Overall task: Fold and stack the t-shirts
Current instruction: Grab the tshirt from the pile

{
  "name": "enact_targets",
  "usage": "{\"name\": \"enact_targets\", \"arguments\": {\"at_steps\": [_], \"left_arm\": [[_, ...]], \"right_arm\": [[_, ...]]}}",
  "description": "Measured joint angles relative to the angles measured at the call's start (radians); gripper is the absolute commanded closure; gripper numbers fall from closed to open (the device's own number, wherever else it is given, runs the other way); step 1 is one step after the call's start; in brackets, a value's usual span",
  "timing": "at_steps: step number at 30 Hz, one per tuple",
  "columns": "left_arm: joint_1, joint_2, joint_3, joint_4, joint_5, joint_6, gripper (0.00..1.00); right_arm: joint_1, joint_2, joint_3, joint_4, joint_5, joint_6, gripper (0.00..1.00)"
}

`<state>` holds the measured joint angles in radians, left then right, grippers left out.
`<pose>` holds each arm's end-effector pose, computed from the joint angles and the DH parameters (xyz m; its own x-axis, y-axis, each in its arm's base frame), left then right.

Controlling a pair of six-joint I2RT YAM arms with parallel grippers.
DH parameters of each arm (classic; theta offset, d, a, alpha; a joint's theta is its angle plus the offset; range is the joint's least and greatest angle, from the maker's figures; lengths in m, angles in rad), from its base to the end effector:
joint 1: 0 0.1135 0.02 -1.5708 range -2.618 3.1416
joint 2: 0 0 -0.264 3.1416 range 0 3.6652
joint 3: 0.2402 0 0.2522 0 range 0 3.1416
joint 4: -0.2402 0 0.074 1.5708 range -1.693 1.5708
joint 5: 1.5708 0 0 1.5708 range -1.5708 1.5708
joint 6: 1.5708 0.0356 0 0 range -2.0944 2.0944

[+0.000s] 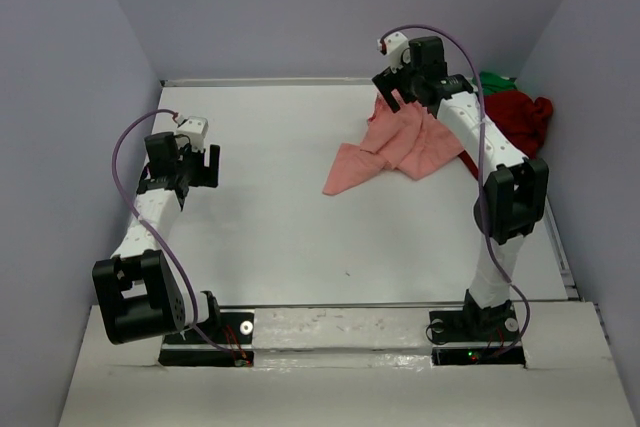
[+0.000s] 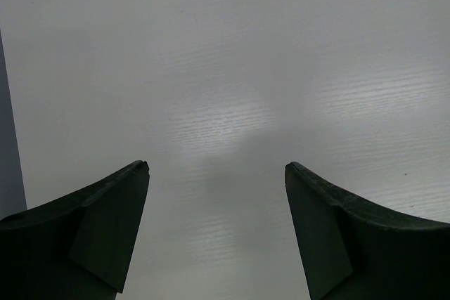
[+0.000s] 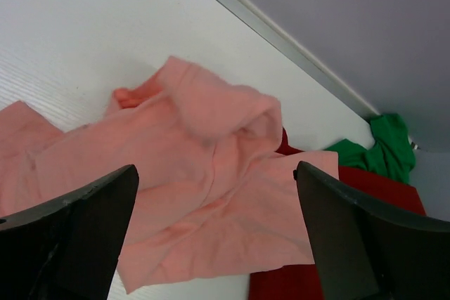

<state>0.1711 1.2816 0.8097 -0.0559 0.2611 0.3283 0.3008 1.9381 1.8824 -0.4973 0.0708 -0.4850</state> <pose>0.2812 0.0393 0.2540 -0.4519 0.2380 -0.8597 0.2123 0.9647 0.1555 0.4362 0.1327 0.3486 -0.3328 -0.5901 -0.7355 -0.4445 0.7861 -0.4296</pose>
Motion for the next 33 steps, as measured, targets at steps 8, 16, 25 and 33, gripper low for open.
{"name": "enact_targets", "arguments": {"at_steps": [8, 16, 25, 33], "left_arm": [[0.000, 0.001, -0.007, 0.008, -0.001, 0.000, 0.11], [0.000, 0.002, -0.013, 0.007, 0.005, 0.001, 0.11], [0.000, 0.004, -0.014, 0.007, 0.021, 0.003, 0.11], [0.000, 0.011, -0.016, 0.006, 0.027, 0.004, 0.11]], "right_arm": [[-0.014, 0.018, 0.009, 0.013, 0.006, -0.004, 0.02], [-0.249, 0.014, -0.130, 0.072, 0.046, 0.010, 0.23], [-0.441, 0.035, -0.229, 0.072, 0.081, 0.021, 0.24], [-0.419, 0.124, -0.227, 0.079, 0.046, 0.030, 0.25]]}}
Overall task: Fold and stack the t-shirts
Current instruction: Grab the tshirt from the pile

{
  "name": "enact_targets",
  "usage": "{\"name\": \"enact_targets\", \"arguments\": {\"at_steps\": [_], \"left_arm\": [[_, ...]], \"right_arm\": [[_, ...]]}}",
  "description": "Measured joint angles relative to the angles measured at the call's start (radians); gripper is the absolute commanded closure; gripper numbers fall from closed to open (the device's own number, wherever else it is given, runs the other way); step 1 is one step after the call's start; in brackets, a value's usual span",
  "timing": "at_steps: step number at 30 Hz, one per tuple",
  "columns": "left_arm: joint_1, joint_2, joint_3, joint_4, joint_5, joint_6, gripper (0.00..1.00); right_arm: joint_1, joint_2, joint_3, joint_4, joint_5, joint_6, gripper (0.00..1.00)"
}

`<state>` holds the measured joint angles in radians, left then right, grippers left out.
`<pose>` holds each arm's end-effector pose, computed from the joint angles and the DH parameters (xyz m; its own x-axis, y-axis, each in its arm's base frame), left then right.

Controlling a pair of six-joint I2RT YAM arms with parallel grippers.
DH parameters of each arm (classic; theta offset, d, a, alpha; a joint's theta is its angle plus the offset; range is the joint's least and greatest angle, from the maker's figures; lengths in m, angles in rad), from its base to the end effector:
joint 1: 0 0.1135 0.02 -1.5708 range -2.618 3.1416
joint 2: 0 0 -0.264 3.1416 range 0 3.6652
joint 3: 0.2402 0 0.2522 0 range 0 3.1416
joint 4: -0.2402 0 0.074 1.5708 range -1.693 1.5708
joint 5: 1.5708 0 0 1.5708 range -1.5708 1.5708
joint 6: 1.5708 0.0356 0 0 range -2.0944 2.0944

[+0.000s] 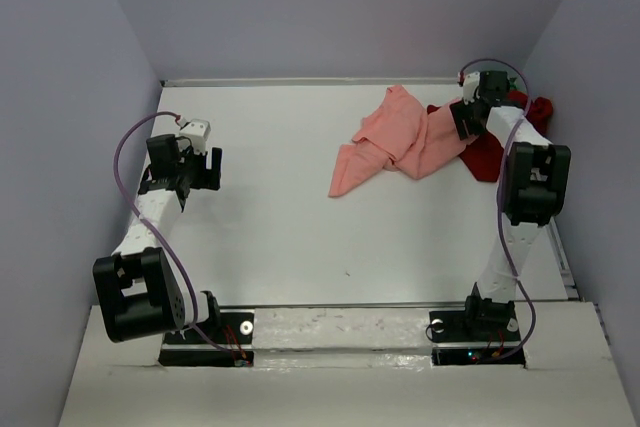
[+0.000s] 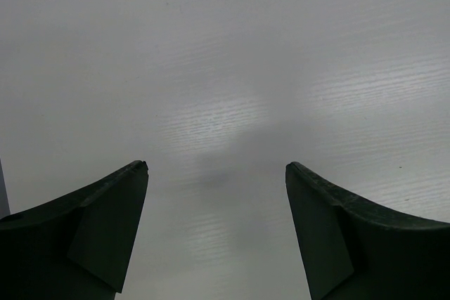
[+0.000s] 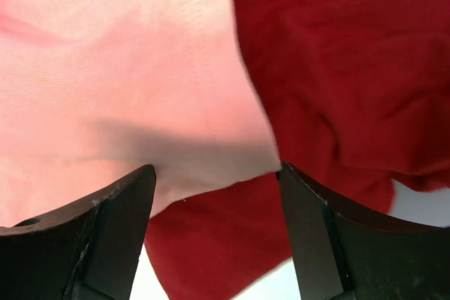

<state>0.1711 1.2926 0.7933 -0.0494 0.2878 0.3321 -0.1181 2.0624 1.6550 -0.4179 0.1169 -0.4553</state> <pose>0.2811 0.0383 0.2463 -0.4613 0.2376 -0.8549 0.2388 0.9612 0.1382 0.4637 -0.0592 0.2239 -0.7413 -0.3518 -0.5716 -0.1452 0.9155 -0.3753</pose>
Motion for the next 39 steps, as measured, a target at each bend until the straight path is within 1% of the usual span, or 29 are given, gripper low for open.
{"name": "enact_targets", "arguments": {"at_steps": [6, 7, 9, 10, 11, 12, 19, 24, 30, 32, 34, 37, 38, 39], "left_arm": [[0.000, 0.000, 0.000, 0.000, 0.000, 0.000, 0.11], [0.000, 0.000, 0.000, 0.000, 0.000, 0.000, 0.11], [0.000, 0.000, 0.000, 0.000, 0.000, 0.000, 0.11], [0.000, 0.000, 0.000, 0.000, 0.000, 0.000, 0.11], [0.000, 0.000, 0.000, 0.000, 0.000, 0.000, 0.12], [0.000, 0.001, 0.000, 0.000, 0.000, 0.000, 0.12], [0.000, 0.016, 0.000, 0.000, 0.000, 0.000, 0.12], [0.000, 0.019, 0.000, -0.001, 0.000, 0.000, 0.12], [0.000, 0.019, 0.000, -0.001, 0.005, 0.000, 0.12], [0.000, 0.019, 0.000, -0.001, 0.008, 0.000, 0.12], [0.000, 0.019, 0.000, -0.002, 0.013, 0.000, 0.12], [0.000, 0.019, 0.000, -0.002, 0.018, 0.000, 0.12], [0.000, 0.019, 0.000, -0.002, 0.019, 0.000, 0.12], [0.000, 0.019, 0.000, -0.003, 0.019, 0.000, 0.12]], "right_arm": [[0.000, 0.091, 0.029, -0.002, -0.013, 0.007, 0.28], [0.000, 0.099, 0.037, -0.002, -0.013, 0.007, 0.37], [0.000, 0.111, 0.055, -0.006, -0.014, 0.009, 0.64], [0.000, 0.114, 0.061, -0.006, -0.014, 0.007, 0.87], [0.000, 0.118, 0.073, -0.008, -0.015, 0.010, 0.98], [0.000, 0.122, 0.084, -0.009, -0.021, 0.012, 1.00], [0.000, 0.124, 0.089, -0.011, -0.029, 0.013, 1.00], [0.000, 0.077, 0.045, -0.057, -0.098, 0.014, 1.00], [0.000, -0.126, -0.035, -0.191, -0.238, 0.010, 1.00], [0.000, -0.216, -0.034, -0.266, -0.321, -0.002, 1.00], [0.002, -0.271, -0.027, -0.341, -0.406, -0.024, 1.00], [0.011, -0.307, 0.008, -0.484, -0.544, -0.079, 1.00], [0.016, -0.307, 0.015, -0.518, -0.570, -0.095, 1.00], [0.038, -0.307, 0.020, -0.581, -0.612, -0.125, 1.00]]}}
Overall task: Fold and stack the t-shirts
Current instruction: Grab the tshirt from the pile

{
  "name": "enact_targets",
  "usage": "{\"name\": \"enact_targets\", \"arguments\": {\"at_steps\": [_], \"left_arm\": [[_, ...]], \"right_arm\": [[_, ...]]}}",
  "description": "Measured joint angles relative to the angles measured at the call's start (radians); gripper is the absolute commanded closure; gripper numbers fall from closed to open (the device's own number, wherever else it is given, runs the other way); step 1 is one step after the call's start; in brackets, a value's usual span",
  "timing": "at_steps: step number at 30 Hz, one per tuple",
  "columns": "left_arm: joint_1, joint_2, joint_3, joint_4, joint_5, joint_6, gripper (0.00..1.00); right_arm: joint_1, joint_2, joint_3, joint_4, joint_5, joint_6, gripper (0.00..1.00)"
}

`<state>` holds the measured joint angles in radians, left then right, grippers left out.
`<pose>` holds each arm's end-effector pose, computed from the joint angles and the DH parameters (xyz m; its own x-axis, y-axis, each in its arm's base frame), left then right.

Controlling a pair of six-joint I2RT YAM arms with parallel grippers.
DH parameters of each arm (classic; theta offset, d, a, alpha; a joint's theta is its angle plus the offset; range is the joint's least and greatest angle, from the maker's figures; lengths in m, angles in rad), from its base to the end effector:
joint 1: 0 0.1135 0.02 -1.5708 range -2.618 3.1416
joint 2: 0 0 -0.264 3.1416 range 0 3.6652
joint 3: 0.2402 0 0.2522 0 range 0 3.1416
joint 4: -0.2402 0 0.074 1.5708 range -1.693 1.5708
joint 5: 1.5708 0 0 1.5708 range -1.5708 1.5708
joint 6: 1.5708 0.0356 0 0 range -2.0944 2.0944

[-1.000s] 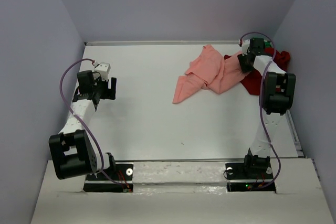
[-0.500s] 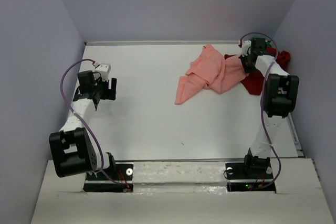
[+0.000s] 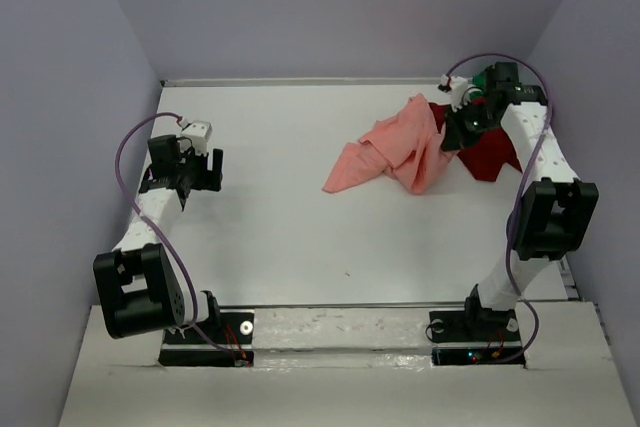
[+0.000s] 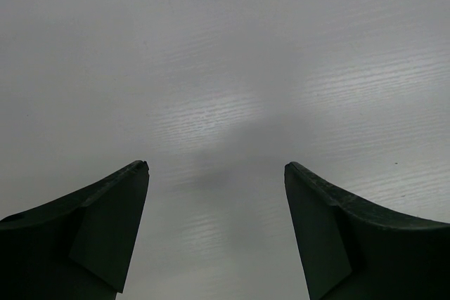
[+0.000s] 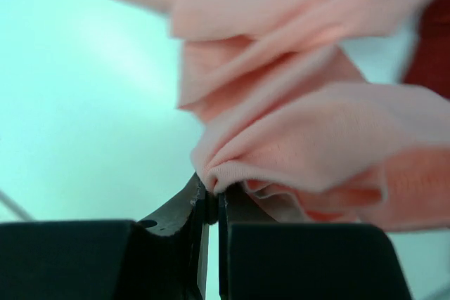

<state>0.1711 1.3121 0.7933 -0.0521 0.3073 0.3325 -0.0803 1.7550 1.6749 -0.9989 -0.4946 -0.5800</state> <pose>0.2834 0.0380 0.2410 -0.4744 0.2338 -0.8487 0.2575 0.9588 0.1201 0.3672 -0.0126 0.3204 -0.6512 -0.4315 -0.6243 -0.6093 0.7876 0.0912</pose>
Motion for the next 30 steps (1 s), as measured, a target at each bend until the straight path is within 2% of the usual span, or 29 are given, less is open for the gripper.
{"name": "enact_targets", "arguments": {"at_steps": [4, 8, 10, 21, 22, 23, 24, 27, 30], "left_arm": [[0.000, -0.002, 0.000, -0.002, 0.000, 0.000, 0.13], [0.000, -0.008, 0.000, -0.008, 0.000, 0.000, 0.14], [0.000, -0.011, 0.000, -0.009, 0.000, 0.000, 0.14], [0.000, -0.013, 0.000, -0.019, -0.008, 0.000, 0.14], [0.000, -0.013, 0.000, -0.020, -0.009, 0.000, 0.14], [0.000, -0.013, 0.000, -0.020, -0.011, 0.000, 0.14], [0.000, -0.013, 0.000, -0.020, -0.012, 0.000, 0.15], [0.000, -0.011, 0.000, -0.020, -0.017, 0.001, 0.15], [0.000, -0.008, 0.000, -0.020, -0.023, 0.002, 0.15]], "right_arm": [[0.148, 0.002, -0.019, -0.160, -0.084, -0.077, 1.00], [0.325, 0.021, -0.016, -0.257, -0.161, -0.116, 1.00], [0.372, 0.040, 0.005, -0.289, -0.188, -0.126, 1.00], [0.614, 0.307, 0.364, -0.339, -0.283, -0.137, 1.00], [0.634, 0.341, 0.406, -0.339, -0.294, -0.136, 0.85], [0.655, 0.373, 0.444, -0.342, -0.305, -0.134, 0.81], [0.668, 0.397, 0.478, -0.345, -0.312, -0.137, 0.78], [0.717, 0.488, 0.583, -0.340, -0.342, -0.138, 0.82], [0.756, 0.535, 0.621, -0.338, -0.359, -0.135, 0.74]]}}
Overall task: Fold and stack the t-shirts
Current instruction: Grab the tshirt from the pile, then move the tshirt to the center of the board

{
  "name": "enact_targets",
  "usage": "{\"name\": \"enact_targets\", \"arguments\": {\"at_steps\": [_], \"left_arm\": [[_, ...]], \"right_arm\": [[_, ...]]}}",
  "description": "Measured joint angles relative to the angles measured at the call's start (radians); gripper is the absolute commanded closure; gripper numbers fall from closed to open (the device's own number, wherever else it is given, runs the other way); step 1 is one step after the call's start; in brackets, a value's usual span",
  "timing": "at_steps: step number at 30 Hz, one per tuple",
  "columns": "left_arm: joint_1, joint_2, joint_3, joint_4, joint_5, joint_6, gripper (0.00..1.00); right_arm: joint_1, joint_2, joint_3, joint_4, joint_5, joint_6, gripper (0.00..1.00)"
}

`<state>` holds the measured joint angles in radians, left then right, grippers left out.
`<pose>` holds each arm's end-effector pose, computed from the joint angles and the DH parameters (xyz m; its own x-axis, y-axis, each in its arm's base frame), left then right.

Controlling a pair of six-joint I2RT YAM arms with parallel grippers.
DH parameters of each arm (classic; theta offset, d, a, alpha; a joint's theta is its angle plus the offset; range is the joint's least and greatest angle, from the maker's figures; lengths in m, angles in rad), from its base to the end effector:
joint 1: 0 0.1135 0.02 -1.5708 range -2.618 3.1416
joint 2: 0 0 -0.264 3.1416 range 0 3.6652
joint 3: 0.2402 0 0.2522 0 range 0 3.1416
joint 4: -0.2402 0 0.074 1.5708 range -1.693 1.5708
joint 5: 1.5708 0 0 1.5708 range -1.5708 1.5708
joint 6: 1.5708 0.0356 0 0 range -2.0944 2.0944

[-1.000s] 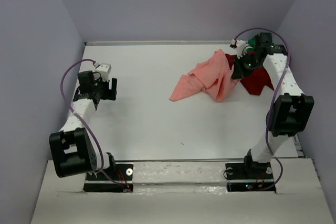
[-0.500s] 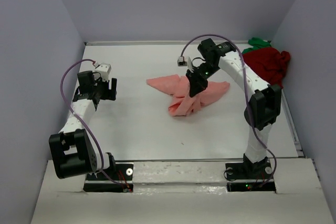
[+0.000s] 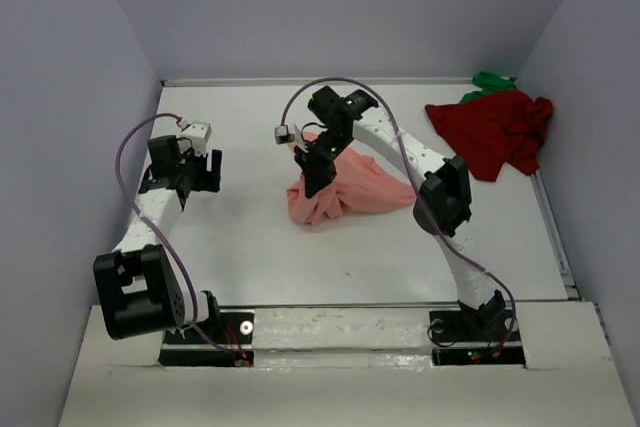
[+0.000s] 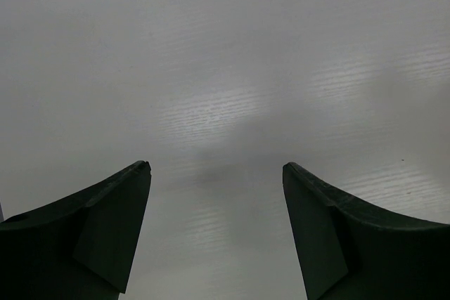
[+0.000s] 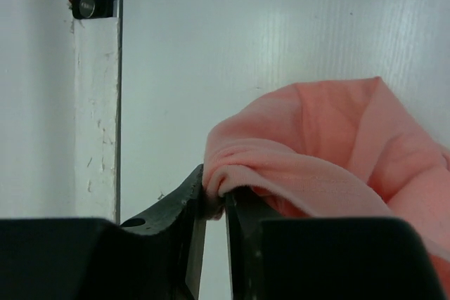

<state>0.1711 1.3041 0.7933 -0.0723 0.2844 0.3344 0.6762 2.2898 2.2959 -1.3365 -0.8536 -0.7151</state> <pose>0.2813 0.0385 0.2412 -0.4904 0.2350 -0.8392 0.2417 0.9619 0.1280 0.3433 0.3098 0.2790 -0.2105 -0.7214 -0.6597 -0.9130 -0.0963 0.3965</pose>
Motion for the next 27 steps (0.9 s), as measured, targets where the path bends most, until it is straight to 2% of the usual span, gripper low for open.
{"name": "enact_targets", "arguments": {"at_steps": [1, 5, 6, 7, 8, 13, 16, 22, 27], "left_arm": [[0.000, 0.001, 0.000, 0.000, -0.001, 0.000, 0.15], [0.000, 0.003, 0.000, 0.000, -0.005, 0.001, 0.15], [0.000, 0.003, 0.000, 0.000, -0.005, 0.001, 0.15], [0.000, 0.003, 0.000, 0.000, -0.005, 0.001, 0.15], [0.000, 0.003, 0.000, 0.000, -0.005, 0.001, 0.15], [0.000, 0.003, 0.000, 0.000, -0.005, 0.002, 0.15], [0.000, 0.003, 0.000, 0.000, -0.004, 0.002, 0.15], [0.000, 0.003, 0.000, 0.000, -0.003, 0.002, 0.15], [0.000, 0.003, 0.000, 0.000, -0.001, 0.003, 0.15]], "right_arm": [[0.012, 0.007, 0.000, -0.002, -0.004, 0.002, 0.58], [0.040, 0.028, 0.033, -0.016, -0.017, 0.012, 0.36], [0.042, 0.032, 0.048, -0.014, -0.018, 0.014, 0.08], [0.042, 0.032, 0.055, -0.015, -0.018, 0.014, 0.07], [0.041, 0.031, 0.058, -0.015, -0.015, 0.018, 0.01], [0.036, -0.014, 0.006, -0.012, 0.042, 0.035, 0.00], [0.025, -0.088, -0.065, 0.027, 0.130, 0.062, 0.02], [-0.049, -0.310, -0.333, 0.241, 0.405, 0.155, 0.09], [-0.158, -0.322, -0.446, 0.380, 0.551, 0.190, 0.11]]}}
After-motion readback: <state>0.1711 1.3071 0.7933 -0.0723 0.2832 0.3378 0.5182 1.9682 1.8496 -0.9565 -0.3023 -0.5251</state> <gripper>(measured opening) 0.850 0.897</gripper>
